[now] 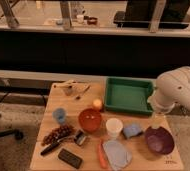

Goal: Place banana in table surface

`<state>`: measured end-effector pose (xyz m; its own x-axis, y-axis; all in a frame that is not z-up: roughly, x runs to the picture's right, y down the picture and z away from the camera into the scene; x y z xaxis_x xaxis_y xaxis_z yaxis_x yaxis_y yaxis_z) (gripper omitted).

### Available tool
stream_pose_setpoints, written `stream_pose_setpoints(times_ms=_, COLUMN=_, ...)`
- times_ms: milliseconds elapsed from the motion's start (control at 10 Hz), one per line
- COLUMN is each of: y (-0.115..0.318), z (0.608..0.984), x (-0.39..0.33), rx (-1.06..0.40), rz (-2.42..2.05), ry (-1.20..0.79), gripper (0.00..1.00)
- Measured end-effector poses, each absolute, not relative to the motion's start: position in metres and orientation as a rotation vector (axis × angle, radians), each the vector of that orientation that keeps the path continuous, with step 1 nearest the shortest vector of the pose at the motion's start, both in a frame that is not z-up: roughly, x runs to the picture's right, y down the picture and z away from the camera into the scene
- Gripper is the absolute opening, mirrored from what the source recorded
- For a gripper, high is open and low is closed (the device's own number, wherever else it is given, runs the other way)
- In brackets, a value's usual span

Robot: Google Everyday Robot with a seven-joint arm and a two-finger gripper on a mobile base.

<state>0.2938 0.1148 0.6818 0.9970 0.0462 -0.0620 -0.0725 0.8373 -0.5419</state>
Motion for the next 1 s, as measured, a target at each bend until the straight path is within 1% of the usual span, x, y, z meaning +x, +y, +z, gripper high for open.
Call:
stream_pose_setpoints(times_ms=400, y=0.121, z=0.685, x=0.292, rx=-0.573, rz=0.043, ry=0.025, gripper=0.80)
stream_pose_setpoints(times_ms=1000, y=0.123, z=0.687, x=0.262, rx=-0.573, rz=0.009, ry=-0.056, gripper=0.80)
